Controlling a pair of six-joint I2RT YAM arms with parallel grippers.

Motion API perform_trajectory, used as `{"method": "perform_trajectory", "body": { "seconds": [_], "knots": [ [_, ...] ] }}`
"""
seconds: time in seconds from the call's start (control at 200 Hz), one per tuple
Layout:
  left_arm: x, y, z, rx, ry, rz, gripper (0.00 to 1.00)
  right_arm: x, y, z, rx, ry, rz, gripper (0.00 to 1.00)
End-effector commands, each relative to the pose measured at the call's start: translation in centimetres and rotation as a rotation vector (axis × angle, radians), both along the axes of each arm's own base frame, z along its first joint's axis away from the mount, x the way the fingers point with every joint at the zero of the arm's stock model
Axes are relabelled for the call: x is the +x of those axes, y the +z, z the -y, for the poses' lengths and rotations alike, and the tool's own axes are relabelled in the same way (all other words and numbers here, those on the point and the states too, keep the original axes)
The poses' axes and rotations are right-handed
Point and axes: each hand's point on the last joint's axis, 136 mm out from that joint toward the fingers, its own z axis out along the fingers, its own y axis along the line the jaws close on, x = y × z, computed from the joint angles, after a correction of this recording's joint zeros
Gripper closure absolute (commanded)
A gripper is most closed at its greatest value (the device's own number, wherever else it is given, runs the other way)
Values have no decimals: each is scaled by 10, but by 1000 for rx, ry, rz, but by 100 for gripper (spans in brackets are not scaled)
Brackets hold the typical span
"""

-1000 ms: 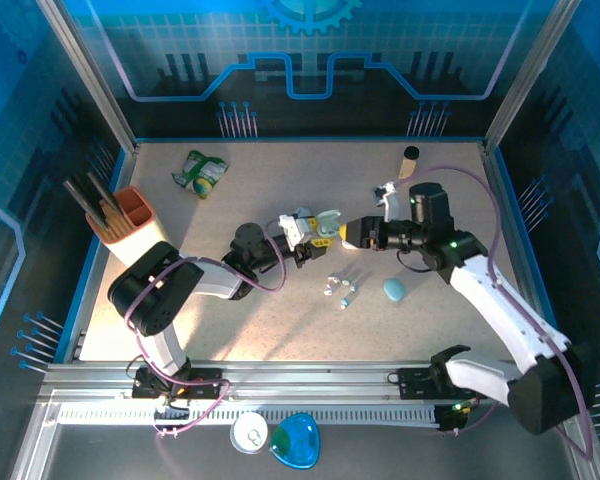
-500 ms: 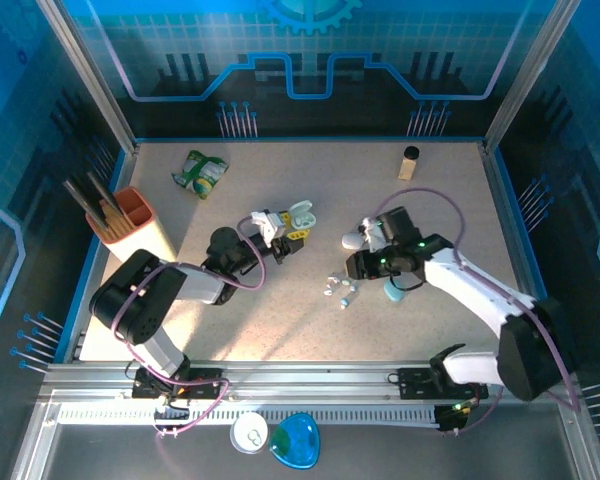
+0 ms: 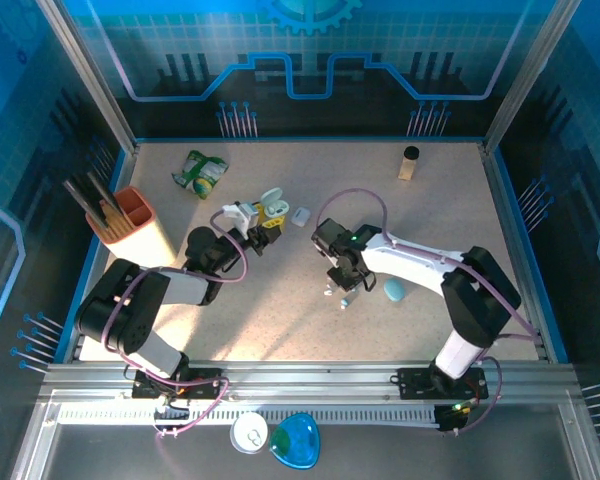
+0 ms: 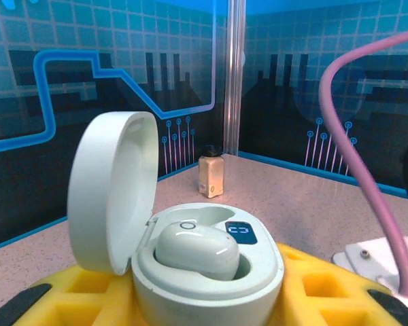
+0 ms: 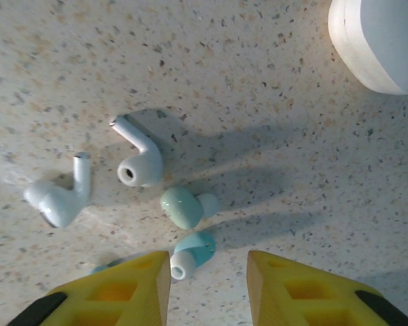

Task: Insert wireless bluetooth earbuds into charging case

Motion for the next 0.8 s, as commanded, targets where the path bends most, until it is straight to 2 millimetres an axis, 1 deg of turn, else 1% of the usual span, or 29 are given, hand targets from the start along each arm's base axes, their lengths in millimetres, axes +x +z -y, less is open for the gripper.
{"method": "perform_trajectory", "body": {
  "seconds": [0.0,0.115,0.22,0.365,0.485,0.795],
  "knots": [
    [-2,13,-8,-31,19,35,62,3,2,4,-117,46,18,65],
    [-1,11,-13,-26,33,33,62,2,-5,-6,-158,85,9,65],
    [1,11,-19,-26,47,31,62,4,-11,-9,-206,98,11,66],
    [3,13,-26,-32,55,30,62,6,-17,-15,-216,105,10,68],
    [2,13,-29,-36,62,29,62,6,-23,-14,-235,112,-3,68],
    [0,12,-29,-36,56,24,62,5,-33,-12,-268,125,-18,70]
  ]
}}
